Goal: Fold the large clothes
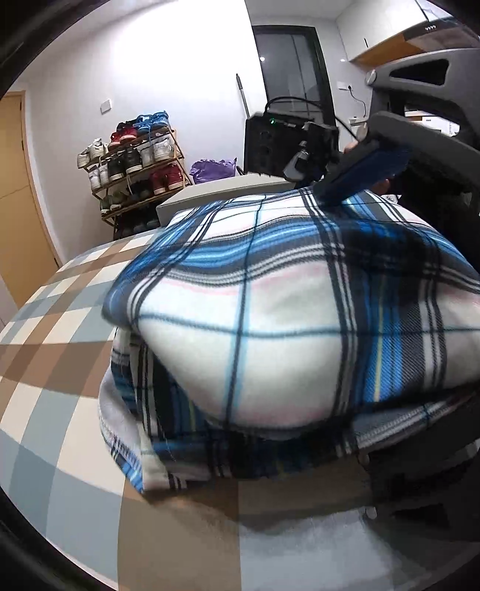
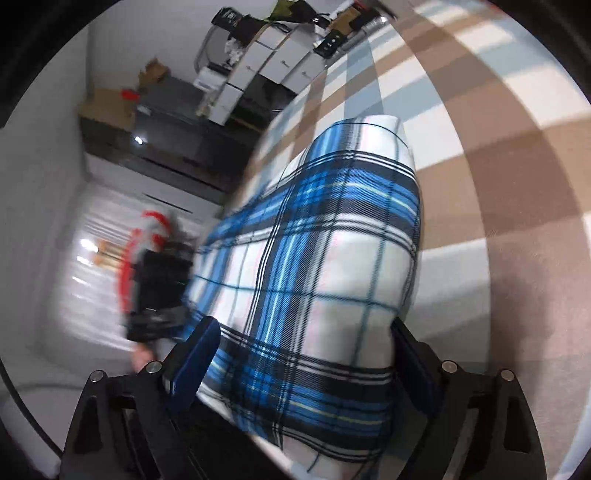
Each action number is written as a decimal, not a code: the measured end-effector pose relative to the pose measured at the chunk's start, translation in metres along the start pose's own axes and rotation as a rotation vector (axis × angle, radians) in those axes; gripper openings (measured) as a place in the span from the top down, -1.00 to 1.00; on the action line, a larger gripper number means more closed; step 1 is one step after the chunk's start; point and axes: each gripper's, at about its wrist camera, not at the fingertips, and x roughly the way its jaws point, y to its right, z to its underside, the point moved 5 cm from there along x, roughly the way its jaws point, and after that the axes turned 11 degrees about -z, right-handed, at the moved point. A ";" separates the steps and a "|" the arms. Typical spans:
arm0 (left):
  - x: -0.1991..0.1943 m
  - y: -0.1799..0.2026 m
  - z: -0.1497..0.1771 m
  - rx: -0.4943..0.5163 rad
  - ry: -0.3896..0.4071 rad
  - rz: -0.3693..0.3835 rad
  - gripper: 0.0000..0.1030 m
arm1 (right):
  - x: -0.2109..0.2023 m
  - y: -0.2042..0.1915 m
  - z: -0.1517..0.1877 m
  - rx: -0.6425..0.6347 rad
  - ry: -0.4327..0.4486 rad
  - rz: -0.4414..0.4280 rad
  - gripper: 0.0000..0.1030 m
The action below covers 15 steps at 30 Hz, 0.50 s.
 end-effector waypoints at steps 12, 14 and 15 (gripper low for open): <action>0.003 0.006 0.000 0.022 -0.008 -0.037 0.13 | 0.027 -0.008 -0.006 -0.075 -0.001 0.140 -0.22; -0.001 0.007 0.001 0.027 0.002 -0.031 0.26 | 0.015 -0.007 -0.003 -0.037 0.024 0.054 -0.05; -0.002 0.007 0.001 0.028 0.004 -0.030 0.28 | 0.011 -0.007 -0.002 -0.025 0.020 0.020 -0.03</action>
